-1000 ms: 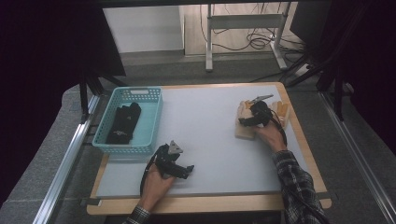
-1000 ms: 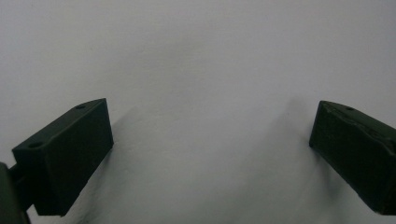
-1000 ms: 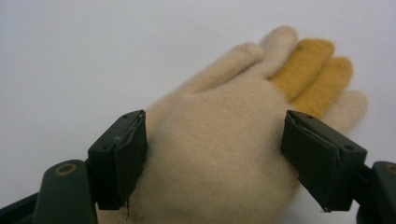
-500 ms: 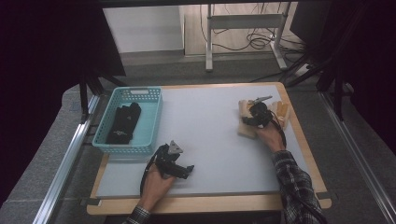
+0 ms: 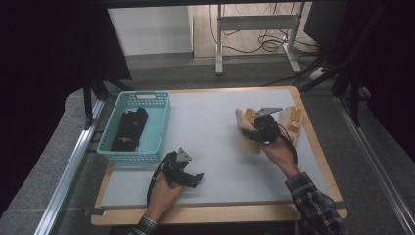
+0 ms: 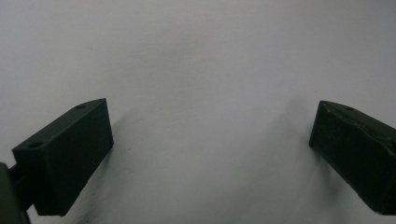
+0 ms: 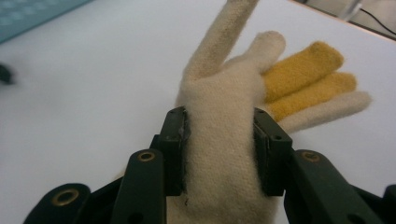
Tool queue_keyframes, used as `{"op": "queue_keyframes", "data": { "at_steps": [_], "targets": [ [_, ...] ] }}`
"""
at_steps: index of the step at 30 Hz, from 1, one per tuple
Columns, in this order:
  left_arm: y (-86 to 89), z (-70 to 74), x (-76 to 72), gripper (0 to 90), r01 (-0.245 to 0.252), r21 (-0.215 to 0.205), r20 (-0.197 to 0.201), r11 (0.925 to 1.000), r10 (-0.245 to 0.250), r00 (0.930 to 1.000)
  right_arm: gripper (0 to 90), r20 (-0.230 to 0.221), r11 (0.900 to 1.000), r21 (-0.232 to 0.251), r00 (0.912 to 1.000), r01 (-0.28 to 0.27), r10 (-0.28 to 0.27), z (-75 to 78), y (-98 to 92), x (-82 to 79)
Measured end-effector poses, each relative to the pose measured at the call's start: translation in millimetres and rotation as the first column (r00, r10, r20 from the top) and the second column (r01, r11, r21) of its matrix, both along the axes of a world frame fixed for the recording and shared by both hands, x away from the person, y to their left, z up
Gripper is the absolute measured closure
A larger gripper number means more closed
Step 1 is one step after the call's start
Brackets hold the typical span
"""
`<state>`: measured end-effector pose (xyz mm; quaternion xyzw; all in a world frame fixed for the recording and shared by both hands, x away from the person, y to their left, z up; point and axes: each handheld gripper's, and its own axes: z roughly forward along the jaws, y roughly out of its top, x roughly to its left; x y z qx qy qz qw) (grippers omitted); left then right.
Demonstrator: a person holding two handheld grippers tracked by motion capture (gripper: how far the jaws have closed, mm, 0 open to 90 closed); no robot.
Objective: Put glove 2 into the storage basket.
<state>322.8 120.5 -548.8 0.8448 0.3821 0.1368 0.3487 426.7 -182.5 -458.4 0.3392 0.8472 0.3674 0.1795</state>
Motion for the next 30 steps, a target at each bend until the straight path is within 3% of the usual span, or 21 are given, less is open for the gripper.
{"op": "queue_keyframes", "data": {
  "at_steps": [3, 4, 7, 11, 14, 17, 19, 25, 30],
  "targets": [
    [0.0, 0.0, 0.0, 0.0, 0.000, 0.000, 0.000, 1.0000, 0.000, 1.0000, 60.4, -0.002, 1.000, 0.008, 0.9996, -0.028, 0.028, -2.0, 9.3, -14.5],
    [-0.1, -0.1, -0.1, 0.0, -0.002, -0.002, 0.001, 1.0000, 0.002, 1.0000, 60.3, -0.010, 0.999, 0.013, 0.9989, -0.046, 0.047, -7.1, 17.4, -26.6],
    [-0.4, -0.3, -0.3, 0.0, -0.005, -0.006, 0.000, 1.0000, 0.005, 1.0000, 60.1, -0.006, 0.998, -0.004, 0.9981, -0.061, 0.061, -18.6, 26.5, -39.4],
    [-0.1, -0.1, 0.0, 0.0, -0.001, -0.001, 0.001, 1.0000, 0.001, 1.0000, 59.3, -0.018, 0.998, -0.001, 0.9978, -0.063, 0.063, -32.1, 30.7, -46.2],
    [-0.2, -0.1, -0.1, 0.0, -0.002, -0.002, 0.001, 1.0000, 0.002, 1.0000, 50.2, -0.050, 0.998, 0.013, 0.9972, -0.055, 0.056, -46.2, 32.5, -50.1],
    [-0.1, -0.1, -0.1, 0.0, -0.002, -0.002, 0.001, 1.0000, 0.002, 1.0000, 43.2, -0.059, 0.998, 0.014, 0.9965, -0.057, 0.058, -47.9, 32.1, -51.3],
    [-0.1, -0.1, -0.1, 0.0, -0.002, -0.001, 0.001, 1.0000, 0.002, 1.0000, 35.0, -0.055, 0.998, 0.038, 0.9969, -0.054, 0.056, -41.6, 26.2, -50.3],
    [-0.1, -0.1, -0.1, 0.0, -0.001, -0.001, 0.001, 1.0000, 0.001, 1.0000, 34.2, -0.039, 0.999, 0.043, 0.9990, -0.022, 0.024, -32.6, 7.5, -44.4],
    [-0.2, -0.2, -0.2, 0.0, -0.003, -0.003, -0.001, 1.0000, 0.003, 1.0000, 48.9, -0.059, 0.999, 0.024, 0.9979, 0.028, -0.026, -37.6, -24.8, -31.2]
  ]
}}
